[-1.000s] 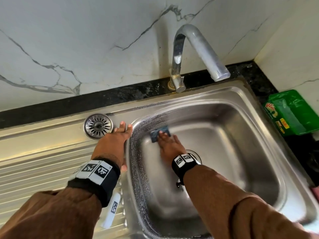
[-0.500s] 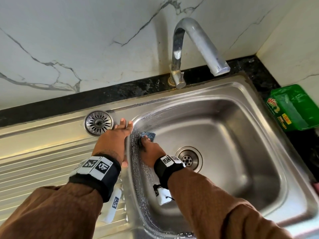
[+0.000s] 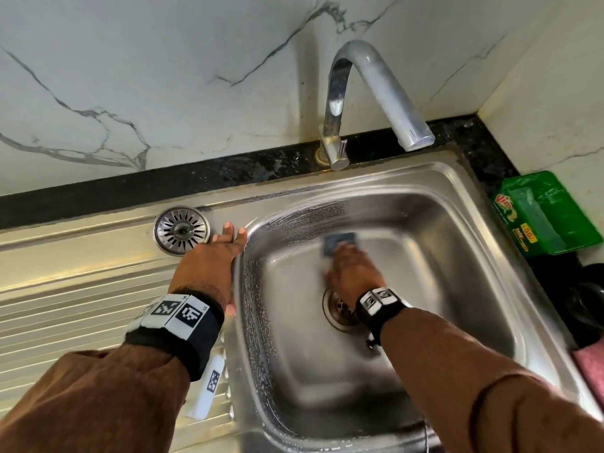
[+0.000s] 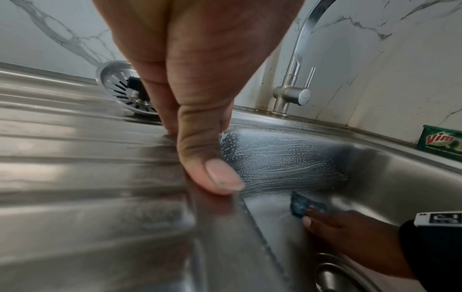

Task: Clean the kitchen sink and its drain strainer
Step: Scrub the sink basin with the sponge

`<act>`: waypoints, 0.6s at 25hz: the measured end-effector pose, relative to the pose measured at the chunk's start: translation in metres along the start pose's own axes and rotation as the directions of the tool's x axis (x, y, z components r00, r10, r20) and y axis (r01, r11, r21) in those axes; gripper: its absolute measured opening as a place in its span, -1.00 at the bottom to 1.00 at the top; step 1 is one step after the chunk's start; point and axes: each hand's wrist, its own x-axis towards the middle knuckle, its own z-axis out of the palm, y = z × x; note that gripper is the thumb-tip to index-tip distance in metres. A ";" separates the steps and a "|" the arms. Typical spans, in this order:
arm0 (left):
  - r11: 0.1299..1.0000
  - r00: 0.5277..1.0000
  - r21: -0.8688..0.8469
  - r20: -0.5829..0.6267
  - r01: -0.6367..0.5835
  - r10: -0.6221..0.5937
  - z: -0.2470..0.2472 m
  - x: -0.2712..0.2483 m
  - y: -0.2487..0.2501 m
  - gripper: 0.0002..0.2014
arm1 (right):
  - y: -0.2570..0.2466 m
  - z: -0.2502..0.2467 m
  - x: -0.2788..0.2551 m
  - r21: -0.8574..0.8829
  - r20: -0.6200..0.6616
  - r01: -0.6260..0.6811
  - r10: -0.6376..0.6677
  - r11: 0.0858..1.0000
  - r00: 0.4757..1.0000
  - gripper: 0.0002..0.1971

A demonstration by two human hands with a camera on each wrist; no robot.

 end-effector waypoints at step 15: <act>1.000 1.000 0.024 0.020 -0.016 0.016 -0.002 0.002 -0.001 0.31 | -0.026 0.018 -0.013 0.075 0.087 0.399 -0.404 0.914 0.910 -0.54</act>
